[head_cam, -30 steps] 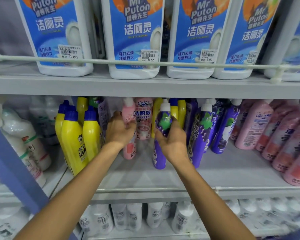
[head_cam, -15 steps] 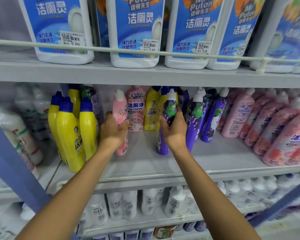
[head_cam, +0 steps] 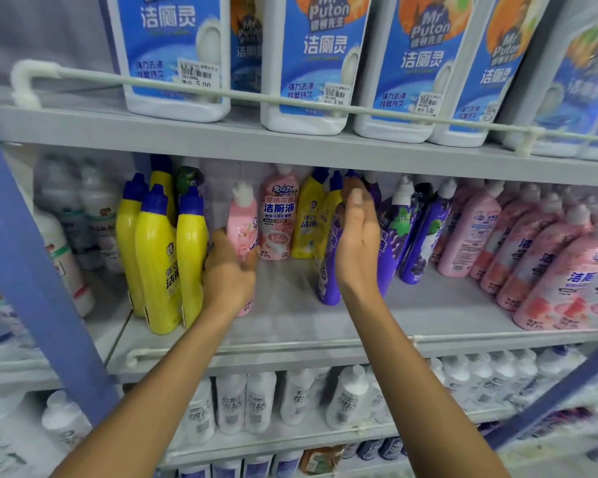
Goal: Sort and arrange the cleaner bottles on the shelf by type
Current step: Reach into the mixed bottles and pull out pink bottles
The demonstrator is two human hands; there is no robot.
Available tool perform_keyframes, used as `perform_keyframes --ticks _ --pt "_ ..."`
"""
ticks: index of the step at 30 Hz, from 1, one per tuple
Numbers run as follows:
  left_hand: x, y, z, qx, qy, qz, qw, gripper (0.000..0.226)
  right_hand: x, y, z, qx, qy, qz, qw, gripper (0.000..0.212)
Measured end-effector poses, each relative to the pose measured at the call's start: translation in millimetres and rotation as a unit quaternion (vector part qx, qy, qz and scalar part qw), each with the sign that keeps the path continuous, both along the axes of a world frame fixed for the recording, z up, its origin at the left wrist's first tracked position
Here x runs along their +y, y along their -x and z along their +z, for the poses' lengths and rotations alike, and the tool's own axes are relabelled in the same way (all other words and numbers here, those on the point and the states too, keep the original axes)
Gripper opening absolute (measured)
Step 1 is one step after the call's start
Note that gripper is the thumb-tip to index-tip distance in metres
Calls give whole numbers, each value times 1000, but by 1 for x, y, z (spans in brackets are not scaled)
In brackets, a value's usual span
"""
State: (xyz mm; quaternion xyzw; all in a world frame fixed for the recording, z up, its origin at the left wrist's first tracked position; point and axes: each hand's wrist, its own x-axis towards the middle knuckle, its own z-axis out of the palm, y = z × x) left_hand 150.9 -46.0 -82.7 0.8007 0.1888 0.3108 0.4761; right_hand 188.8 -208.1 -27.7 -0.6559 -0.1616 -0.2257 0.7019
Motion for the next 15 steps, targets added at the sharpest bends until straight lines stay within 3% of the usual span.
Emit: perform_keyframes --ticks 5,9,11,15 --pt "-1 3 3 18 -7 -3 1000 39 45 -47 -1 132 8 82 988 78" --pt "-1 4 2 24 -16 -3 1000 42 70 -110 -9 153 41 110 981 57" --pt "-1 3 1 24 -21 0 999 43 81 -112 -3 180 68 114 975 56" --pt "-1 1 -2 12 -35 9 999 44 95 -114 -12 131 101 67 984 51"
